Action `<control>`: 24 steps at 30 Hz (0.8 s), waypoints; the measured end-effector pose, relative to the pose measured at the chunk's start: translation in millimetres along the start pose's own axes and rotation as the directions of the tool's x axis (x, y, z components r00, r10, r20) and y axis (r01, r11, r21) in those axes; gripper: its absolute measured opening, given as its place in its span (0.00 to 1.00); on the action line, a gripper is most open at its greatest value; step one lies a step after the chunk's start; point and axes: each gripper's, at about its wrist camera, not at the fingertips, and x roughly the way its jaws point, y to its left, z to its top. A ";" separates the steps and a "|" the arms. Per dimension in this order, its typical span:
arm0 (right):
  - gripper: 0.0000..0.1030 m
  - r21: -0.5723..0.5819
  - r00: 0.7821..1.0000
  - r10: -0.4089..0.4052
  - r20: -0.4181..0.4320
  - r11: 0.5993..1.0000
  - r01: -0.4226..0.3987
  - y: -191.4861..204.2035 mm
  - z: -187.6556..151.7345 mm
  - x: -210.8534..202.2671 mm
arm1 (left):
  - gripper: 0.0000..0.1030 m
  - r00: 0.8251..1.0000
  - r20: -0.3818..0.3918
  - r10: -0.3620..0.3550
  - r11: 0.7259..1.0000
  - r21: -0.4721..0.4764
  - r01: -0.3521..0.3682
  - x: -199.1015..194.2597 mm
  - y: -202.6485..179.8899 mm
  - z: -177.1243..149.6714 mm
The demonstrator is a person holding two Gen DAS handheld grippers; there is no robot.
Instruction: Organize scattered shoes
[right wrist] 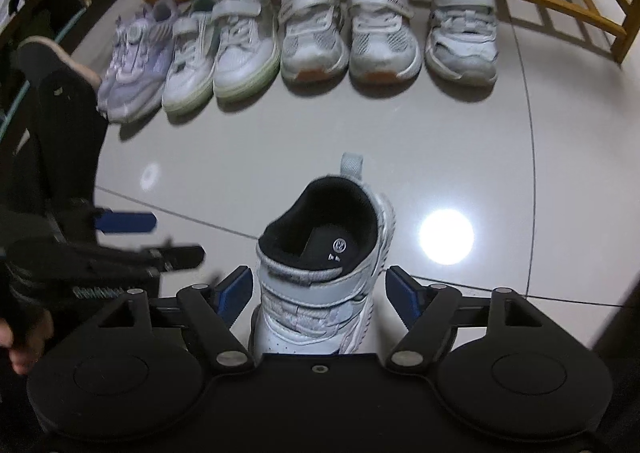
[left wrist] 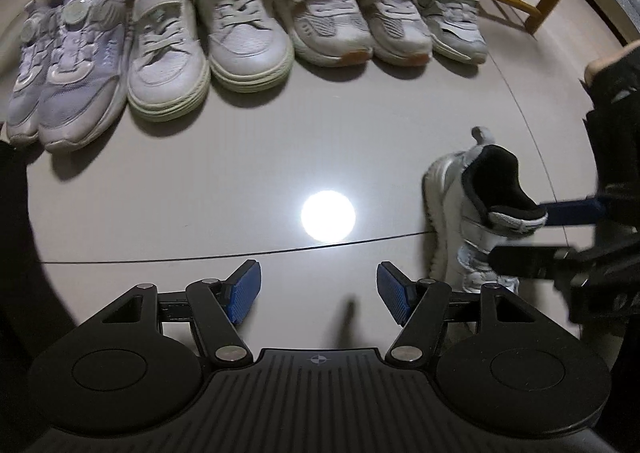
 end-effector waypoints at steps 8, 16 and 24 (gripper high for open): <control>0.67 0.001 1.000 0.003 -0.008 1.000 -0.003 1.9 1.1 5.0 | 0.64 0.999 -0.031 -0.034 0.997 0.067 0.036 10.9 -21.7 -6.9; 0.64 -0.008 1.000 -0.002 -0.010 1.000 0.002 1.2 0.7 2.4 | 0.64 0.995 -0.070 -0.075 0.993 0.085 0.080 17.8 -37.5 -16.0; 0.65 -0.033 0.999 -0.007 0.049 0.999 0.009 1.0 6.3 -15.9 | 0.65 0.991 -0.094 -0.094 0.992 0.074 0.101 21.3 -47.6 -16.7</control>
